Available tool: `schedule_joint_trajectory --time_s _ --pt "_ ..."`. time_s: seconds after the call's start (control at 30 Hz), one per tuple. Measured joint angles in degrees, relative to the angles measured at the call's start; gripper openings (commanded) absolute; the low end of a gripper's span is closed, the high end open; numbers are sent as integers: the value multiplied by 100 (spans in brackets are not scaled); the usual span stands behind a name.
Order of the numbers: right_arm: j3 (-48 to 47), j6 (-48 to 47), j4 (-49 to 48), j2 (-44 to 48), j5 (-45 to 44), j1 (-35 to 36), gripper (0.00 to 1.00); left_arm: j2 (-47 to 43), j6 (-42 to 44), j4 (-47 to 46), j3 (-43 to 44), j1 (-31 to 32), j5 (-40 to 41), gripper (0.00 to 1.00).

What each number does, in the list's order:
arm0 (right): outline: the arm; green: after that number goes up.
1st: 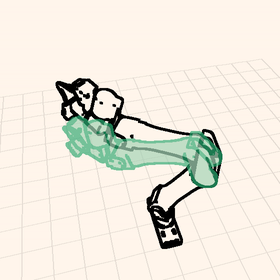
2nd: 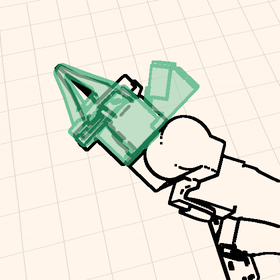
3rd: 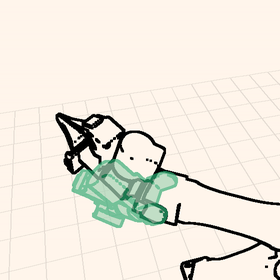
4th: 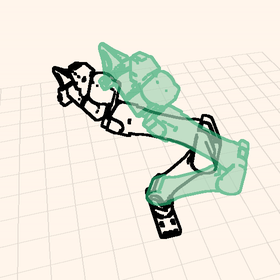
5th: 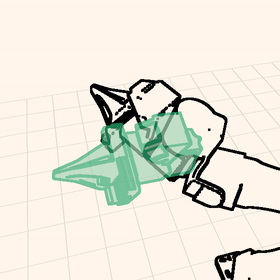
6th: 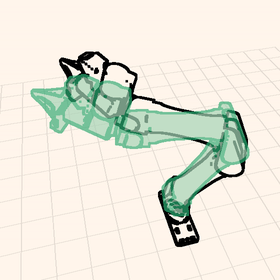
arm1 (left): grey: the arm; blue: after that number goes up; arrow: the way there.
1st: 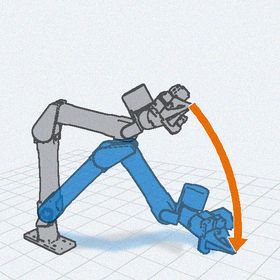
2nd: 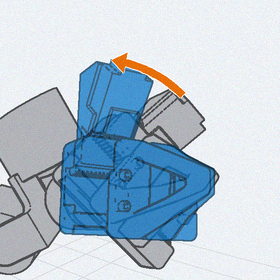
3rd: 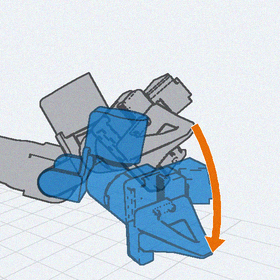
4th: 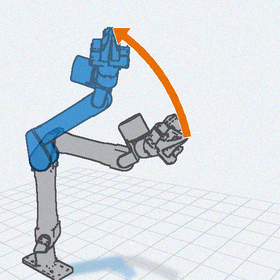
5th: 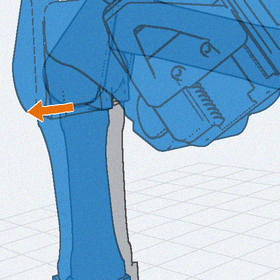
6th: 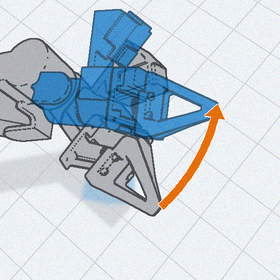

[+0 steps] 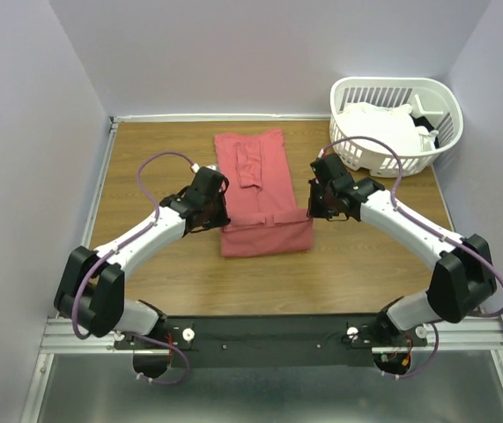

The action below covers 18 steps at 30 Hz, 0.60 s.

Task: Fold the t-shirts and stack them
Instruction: Fold the tshirt

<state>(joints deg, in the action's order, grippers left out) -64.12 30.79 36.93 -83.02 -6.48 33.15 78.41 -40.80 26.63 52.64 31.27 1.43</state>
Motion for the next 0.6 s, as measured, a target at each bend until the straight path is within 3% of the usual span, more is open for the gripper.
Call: schedule_joint_trajectory --time_s 0.23,0.6 --pt "-638 -507 -544 -839 -2 -396 0 776 446 -544 531 -649 114 0" --pt "-1403 -892 -1010 -1923 162 -627 0 1873 769 -949 1108 -946 114 0"
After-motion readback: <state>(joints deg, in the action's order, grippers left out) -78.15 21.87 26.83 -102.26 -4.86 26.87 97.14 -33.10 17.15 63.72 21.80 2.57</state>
